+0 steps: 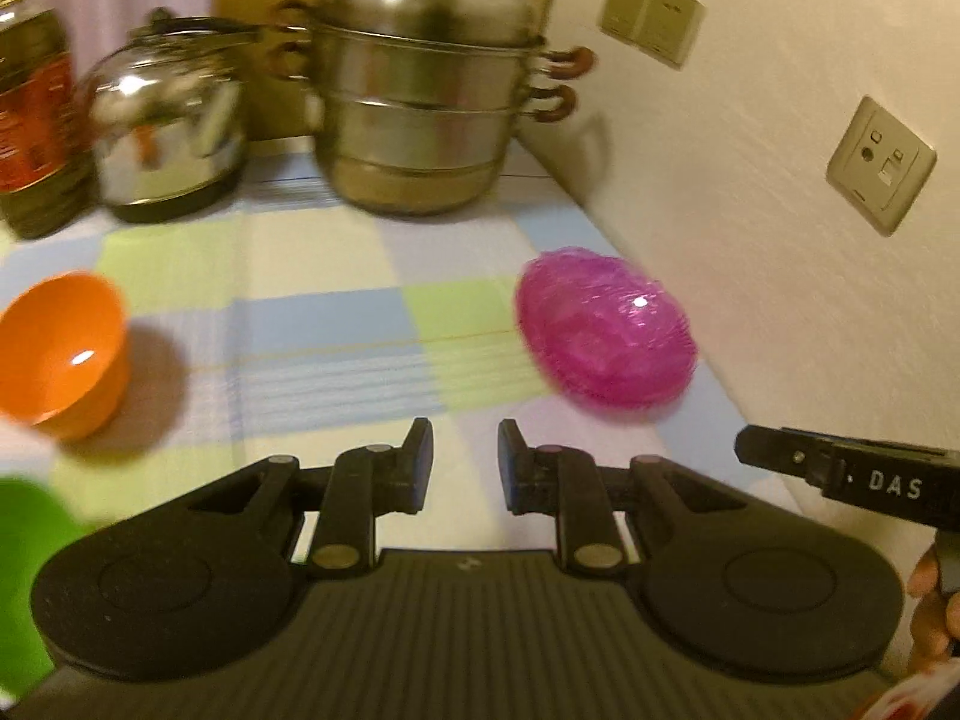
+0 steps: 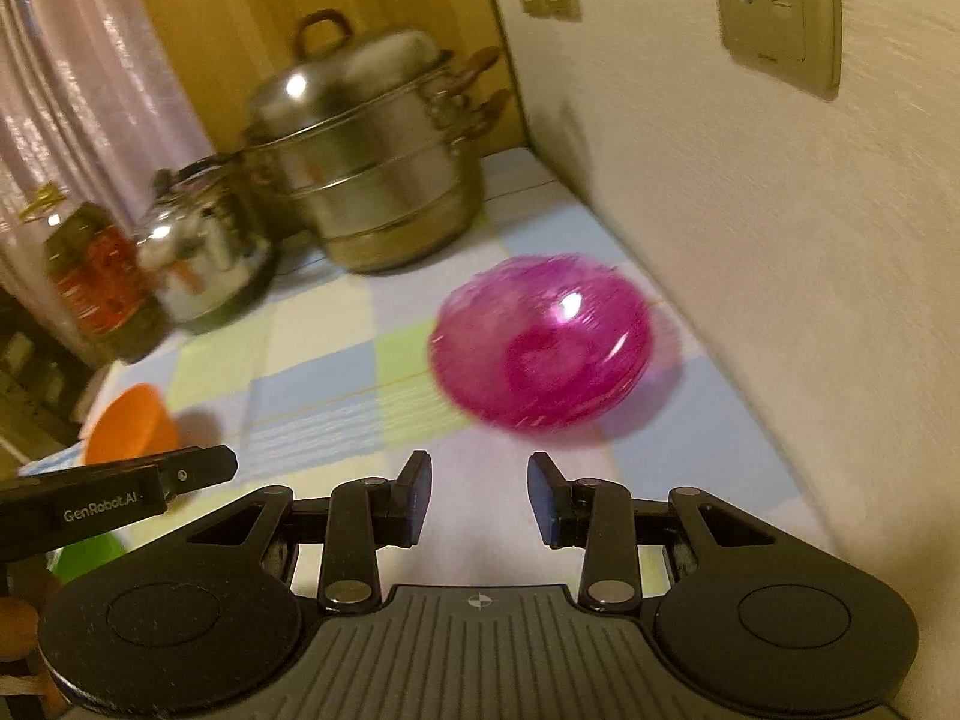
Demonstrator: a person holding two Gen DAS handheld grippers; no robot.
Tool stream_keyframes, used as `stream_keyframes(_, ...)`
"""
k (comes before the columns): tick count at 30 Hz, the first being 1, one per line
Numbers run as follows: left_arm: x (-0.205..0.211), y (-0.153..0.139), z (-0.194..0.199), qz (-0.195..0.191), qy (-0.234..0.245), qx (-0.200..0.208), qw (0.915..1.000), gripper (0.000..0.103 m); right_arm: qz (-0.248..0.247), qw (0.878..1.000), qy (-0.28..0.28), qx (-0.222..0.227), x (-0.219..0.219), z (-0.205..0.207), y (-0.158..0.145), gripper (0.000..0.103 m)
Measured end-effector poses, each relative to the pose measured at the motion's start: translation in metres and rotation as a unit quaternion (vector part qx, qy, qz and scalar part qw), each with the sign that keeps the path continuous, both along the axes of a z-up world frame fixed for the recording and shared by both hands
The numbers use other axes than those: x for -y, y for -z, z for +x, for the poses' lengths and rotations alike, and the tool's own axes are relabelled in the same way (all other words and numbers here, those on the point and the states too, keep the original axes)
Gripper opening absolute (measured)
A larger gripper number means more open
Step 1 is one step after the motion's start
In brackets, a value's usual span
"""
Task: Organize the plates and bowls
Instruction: 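Move both tools back toward the green bowls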
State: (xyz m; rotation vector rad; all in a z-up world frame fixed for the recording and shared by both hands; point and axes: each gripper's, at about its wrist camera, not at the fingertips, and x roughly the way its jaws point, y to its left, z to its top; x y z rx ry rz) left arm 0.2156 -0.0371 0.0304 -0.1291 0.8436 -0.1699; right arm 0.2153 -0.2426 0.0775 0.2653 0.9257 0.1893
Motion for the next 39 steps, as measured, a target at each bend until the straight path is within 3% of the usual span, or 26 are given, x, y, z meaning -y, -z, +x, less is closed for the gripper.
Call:
stream_keyframes(9, -0.068, -0.011, -0.077, 0.010, -0.059, 0.014, 0.9981, 0.021, 0.017, 0.998, -0.057, -0.003, -0.059, -0.057, -0.008, 0.036)
stream_keyframes(21, -0.156, -0.013, -0.146, 0.036, -0.125, 0.014, 0.9914, 0.034, 0.036, 0.990, -0.133, -0.008, -0.139, -0.094, -0.008, 0.036)
stream_keyframes(27, -0.197, -0.011, -0.162, 0.045, -0.157, 0.010, 0.9866, 0.037, 0.038, 0.986, -0.164, -0.006, -0.178, -0.097, -0.010, 0.036)
stream_keyframes(39, -0.245, 0.002, -0.161, 0.039, -0.169, -0.010, 0.9848, 0.037, 0.024, 0.979, -0.202, -0.014, -0.237, -0.094, 0.000, 0.036)
